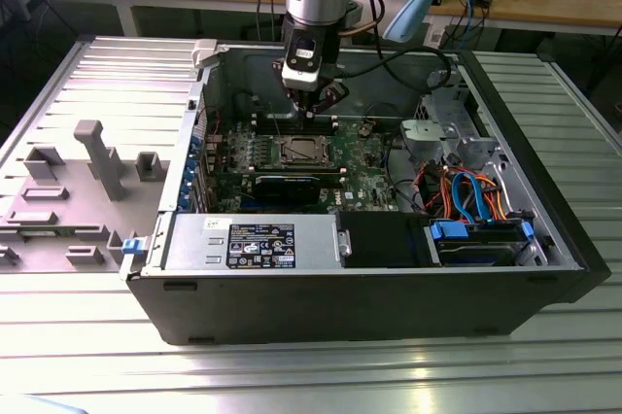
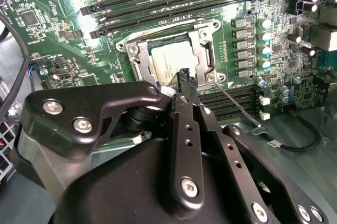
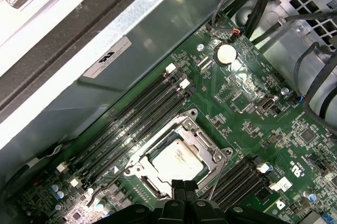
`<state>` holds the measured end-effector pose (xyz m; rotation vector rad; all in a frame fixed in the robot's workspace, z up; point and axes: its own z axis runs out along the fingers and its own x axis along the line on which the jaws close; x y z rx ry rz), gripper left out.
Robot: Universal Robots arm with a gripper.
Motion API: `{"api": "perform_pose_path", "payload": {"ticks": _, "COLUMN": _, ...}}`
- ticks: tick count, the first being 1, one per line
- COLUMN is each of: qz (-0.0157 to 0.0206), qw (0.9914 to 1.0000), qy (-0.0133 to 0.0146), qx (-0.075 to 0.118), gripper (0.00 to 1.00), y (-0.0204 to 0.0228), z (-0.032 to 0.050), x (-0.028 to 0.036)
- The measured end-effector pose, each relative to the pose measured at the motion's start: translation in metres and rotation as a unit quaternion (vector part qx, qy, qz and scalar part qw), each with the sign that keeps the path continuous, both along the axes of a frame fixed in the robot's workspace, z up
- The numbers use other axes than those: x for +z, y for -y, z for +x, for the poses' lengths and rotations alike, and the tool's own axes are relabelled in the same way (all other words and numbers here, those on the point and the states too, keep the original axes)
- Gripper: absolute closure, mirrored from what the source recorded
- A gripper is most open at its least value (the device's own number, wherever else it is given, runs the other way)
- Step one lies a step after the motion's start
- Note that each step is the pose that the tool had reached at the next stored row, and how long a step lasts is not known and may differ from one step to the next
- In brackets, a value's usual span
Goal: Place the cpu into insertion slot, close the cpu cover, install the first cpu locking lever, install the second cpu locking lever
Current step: 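Install the first cpu locking lever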
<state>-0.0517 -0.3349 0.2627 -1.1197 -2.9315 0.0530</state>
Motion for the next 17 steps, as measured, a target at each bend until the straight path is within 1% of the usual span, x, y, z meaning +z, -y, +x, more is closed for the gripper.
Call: {"api": "perform_pose_path", "payload": {"ticks": 17, "qz": 0.0, "qw": 0.99984, "qy": 0.0, "qx": 0.018, "gripper": 0.89, "y": 0.0, "z": 0.0, "x": 0.0}}
